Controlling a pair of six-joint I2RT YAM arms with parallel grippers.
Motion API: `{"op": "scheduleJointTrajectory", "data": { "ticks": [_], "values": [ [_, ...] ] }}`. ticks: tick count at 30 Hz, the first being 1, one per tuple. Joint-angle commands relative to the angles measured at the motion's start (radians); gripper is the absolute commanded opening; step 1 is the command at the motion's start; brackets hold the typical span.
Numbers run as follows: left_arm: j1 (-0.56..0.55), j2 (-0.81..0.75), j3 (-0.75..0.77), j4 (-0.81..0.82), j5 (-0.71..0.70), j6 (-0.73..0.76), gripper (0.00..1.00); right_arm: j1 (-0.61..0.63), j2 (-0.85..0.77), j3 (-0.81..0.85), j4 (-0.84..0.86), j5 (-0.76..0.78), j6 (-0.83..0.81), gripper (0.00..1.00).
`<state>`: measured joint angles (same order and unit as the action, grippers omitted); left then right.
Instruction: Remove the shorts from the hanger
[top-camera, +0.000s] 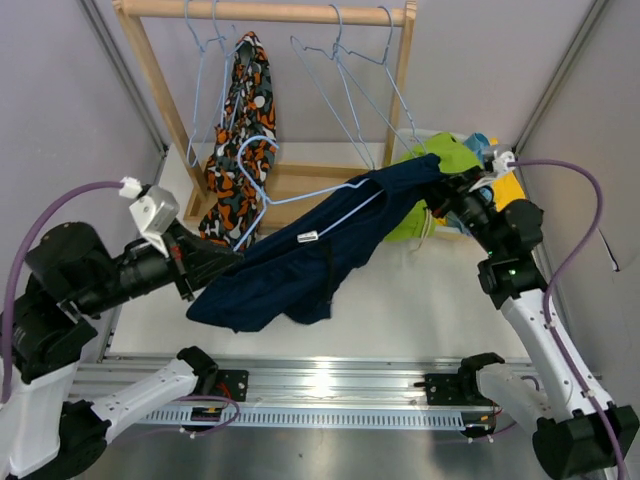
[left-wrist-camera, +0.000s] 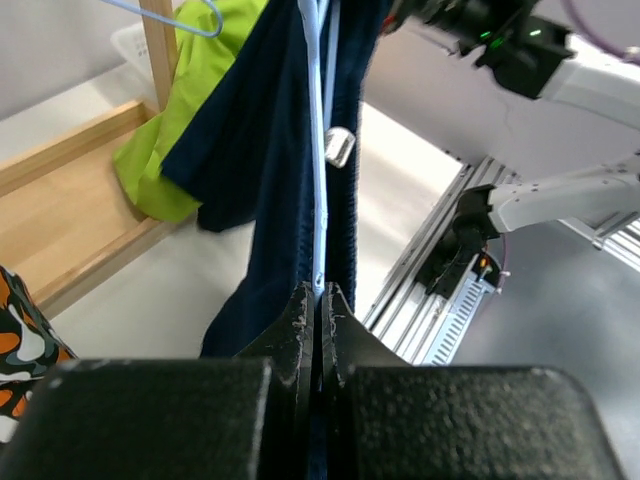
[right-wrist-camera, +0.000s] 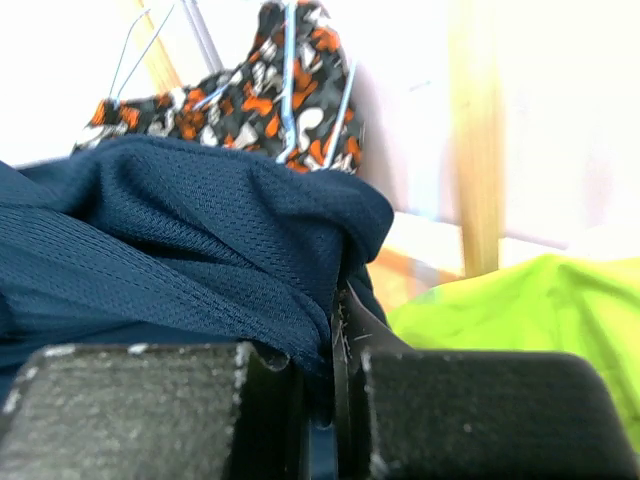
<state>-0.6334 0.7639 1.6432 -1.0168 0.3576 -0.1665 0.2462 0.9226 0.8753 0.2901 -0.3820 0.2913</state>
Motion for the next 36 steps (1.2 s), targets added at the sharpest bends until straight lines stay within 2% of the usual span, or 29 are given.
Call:
{"op": "scheduleJointTrajectory", "data": {
  "ticks": [1,12,19,22,23,24,26,27,29,30,33,34,36],
  "values": [
    [-0.014,-0.034,0.033,0.012,-0.04,0.01,0.0,-0.183,-0.004,0.002,0.026,0.043,0.06,0.0],
    [-0.061,-0.031,0.148,-0.022,-0.164,0.01,0.0,-0.35,0.041,-0.094,0.066,-0.004,0.173,0.0],
    [-0.063,0.001,0.174,-0.019,-0.17,0.013,0.0,-0.366,0.019,-0.101,0.041,-0.058,0.189,0.0],
    [-0.063,0.044,0.185,-0.005,-0.193,0.016,0.0,-0.276,-0.071,-0.104,-0.006,-0.087,0.139,0.0],
    [-0.063,0.079,0.191,-0.006,-0.242,0.027,0.0,-0.237,-0.103,-0.105,-0.018,-0.093,0.112,0.0],
    [-0.065,0.095,0.19,-0.002,-0.279,0.033,0.0,-0.125,-0.134,-0.105,-0.072,-0.087,0.086,0.0],
    [-0.063,0.142,0.19,-0.014,-0.369,0.064,0.0,-0.017,-0.215,-0.099,-0.126,-0.045,0.023,0.0],
    [-0.063,0.197,0.187,-0.032,-0.491,0.076,0.0,0.076,-0.237,-0.096,-0.181,-0.023,0.011,0.0],
    [-0.063,0.257,0.181,-0.069,-0.598,0.087,0.0,0.151,-0.295,-0.076,-0.235,0.044,-0.017,0.0],
    [-0.063,0.329,0.181,-0.133,-0.696,0.085,0.0,0.204,-0.312,-0.065,-0.29,0.066,-0.029,0.0],
    [-0.066,0.447,0.114,-0.27,-0.853,0.064,0.0,0.251,-0.36,-0.001,-0.426,0.138,-0.07,0.0],
    [-0.066,0.478,0.028,-0.261,-0.905,0.059,0.0,0.258,-0.366,0.019,-0.451,0.153,-0.078,0.0],
    [-0.066,0.494,-0.054,-0.243,-0.859,0.044,0.0,0.258,-0.373,0.08,-0.521,0.186,-0.102,0.0]
  ]
}}
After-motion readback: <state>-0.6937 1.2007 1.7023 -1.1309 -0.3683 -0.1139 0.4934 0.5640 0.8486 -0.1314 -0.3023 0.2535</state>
